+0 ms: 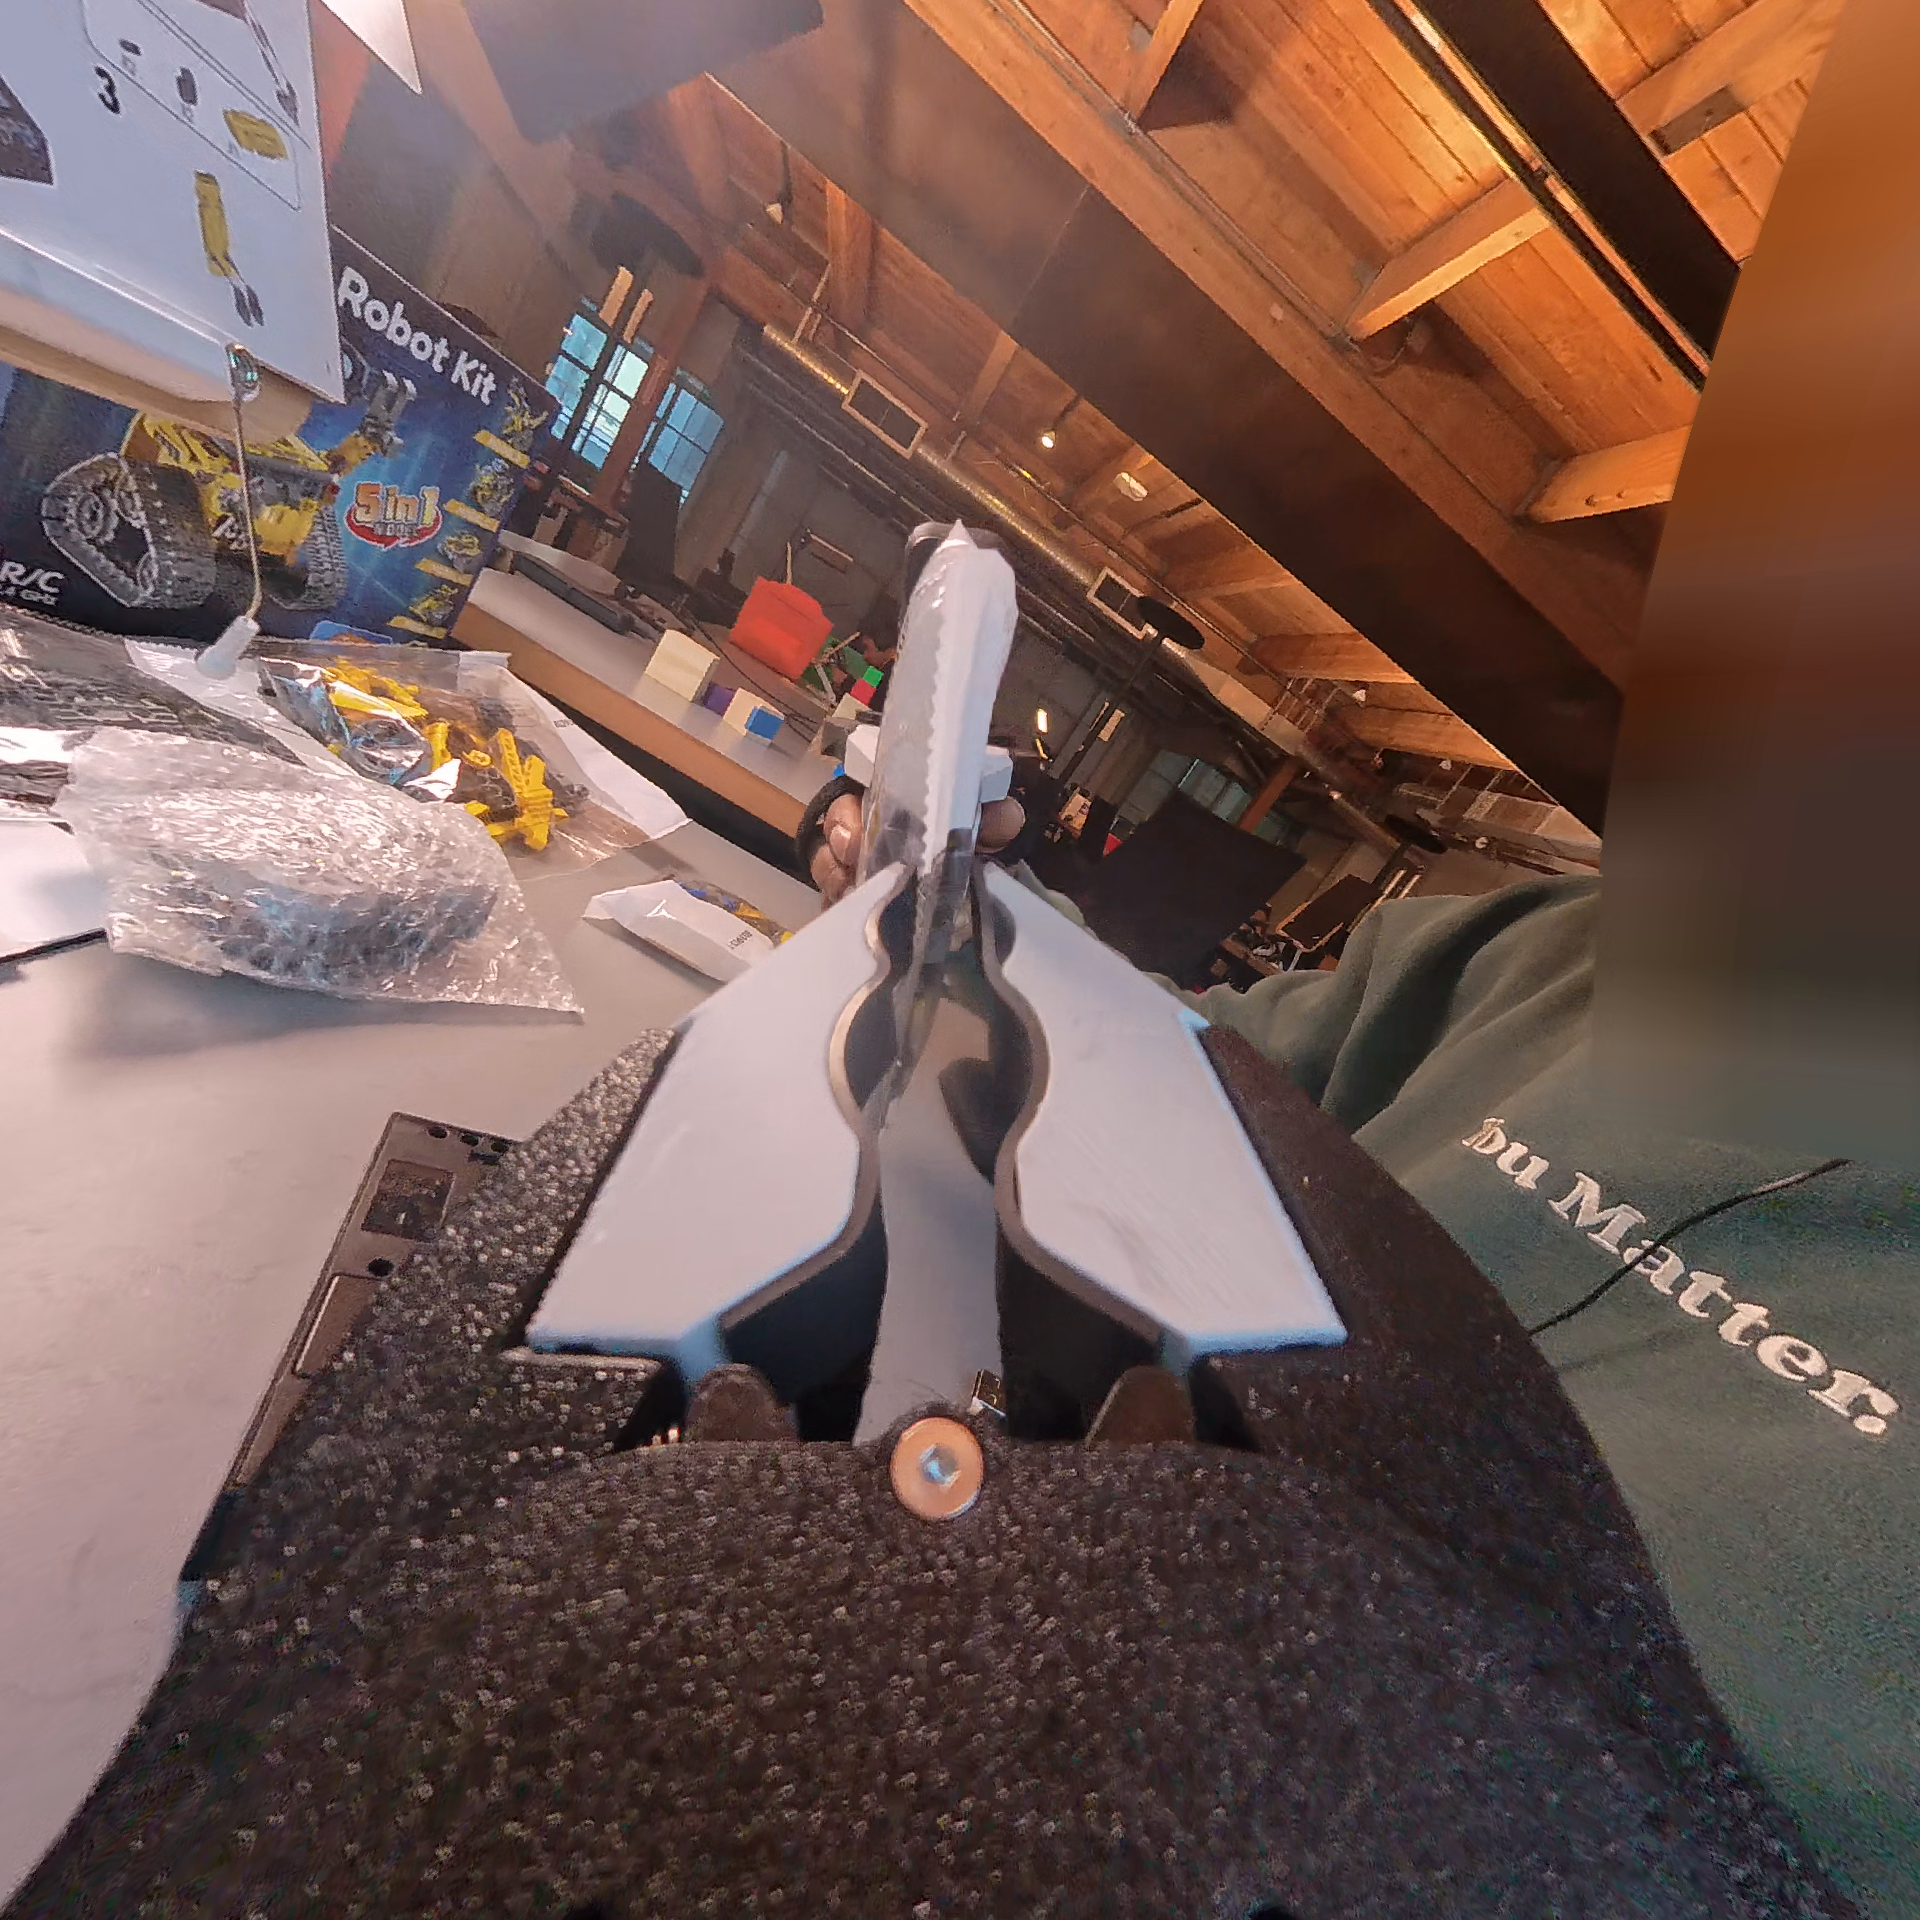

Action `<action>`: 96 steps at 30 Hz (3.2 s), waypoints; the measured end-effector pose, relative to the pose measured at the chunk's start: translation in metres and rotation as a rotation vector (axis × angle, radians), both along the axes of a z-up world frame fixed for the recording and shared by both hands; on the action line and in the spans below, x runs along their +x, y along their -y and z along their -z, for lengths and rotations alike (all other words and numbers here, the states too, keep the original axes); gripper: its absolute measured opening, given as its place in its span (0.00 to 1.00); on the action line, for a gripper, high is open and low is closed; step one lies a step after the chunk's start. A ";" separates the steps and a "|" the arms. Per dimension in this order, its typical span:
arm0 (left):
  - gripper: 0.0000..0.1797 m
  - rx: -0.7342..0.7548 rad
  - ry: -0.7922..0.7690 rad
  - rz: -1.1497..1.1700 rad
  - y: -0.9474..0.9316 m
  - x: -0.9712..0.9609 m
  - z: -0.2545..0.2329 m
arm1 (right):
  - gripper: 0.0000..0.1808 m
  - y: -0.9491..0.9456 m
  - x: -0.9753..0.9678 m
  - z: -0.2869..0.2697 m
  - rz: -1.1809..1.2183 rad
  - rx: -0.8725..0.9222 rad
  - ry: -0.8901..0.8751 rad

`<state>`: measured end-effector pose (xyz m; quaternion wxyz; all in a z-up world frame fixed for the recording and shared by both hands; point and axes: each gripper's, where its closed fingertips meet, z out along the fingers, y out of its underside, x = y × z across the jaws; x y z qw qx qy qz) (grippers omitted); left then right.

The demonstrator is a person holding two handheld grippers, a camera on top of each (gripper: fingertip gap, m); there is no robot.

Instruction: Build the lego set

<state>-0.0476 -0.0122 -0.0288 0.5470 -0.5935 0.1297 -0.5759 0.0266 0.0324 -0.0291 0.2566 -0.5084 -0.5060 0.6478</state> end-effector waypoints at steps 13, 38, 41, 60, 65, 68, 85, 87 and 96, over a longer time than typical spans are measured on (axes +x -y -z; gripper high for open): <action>0.00 -0.142 0.039 -0.027 -0.013 -0.001 0.012 | 0.00 -0.001 -0.014 0.019 0.024 -0.088 0.090; 0.00 -0.324 -0.005 -0.087 -0.029 -0.015 0.055 | 0.00 -0.001 -0.018 0.060 0.048 -0.145 0.234; 0.00 -0.334 -0.013 -0.098 -0.030 -0.019 0.058 | 0.00 0.001 -0.019 0.063 0.044 -0.136 0.243; 0.02 -0.176 -0.207 -0.425 -0.037 -0.107 0.058 | 0.00 0.034 -0.043 0.098 0.038 0.803 0.177; 0.08 -0.243 -0.366 -0.501 -0.041 -0.118 0.082 | 0.00 0.051 -0.030 0.129 -0.057 0.897 0.277; 0.13 -0.272 -0.546 -0.552 -0.044 -0.123 0.101 | 0.00 0.055 -0.017 0.136 -0.090 0.885 0.354; 0.40 -0.452 -1.144 -0.992 -0.027 -0.225 0.126 | 0.00 -0.022 0.091 0.151 0.337 0.869 0.934; 0.46 -0.506 -1.182 -0.987 -0.024 -0.238 0.134 | 0.00 -0.033 0.099 0.148 0.405 0.852 0.929; 0.45 -0.689 -1.365 -0.812 -0.032 -0.267 0.164 | 0.17 -0.015 0.058 0.085 0.410 0.726 0.523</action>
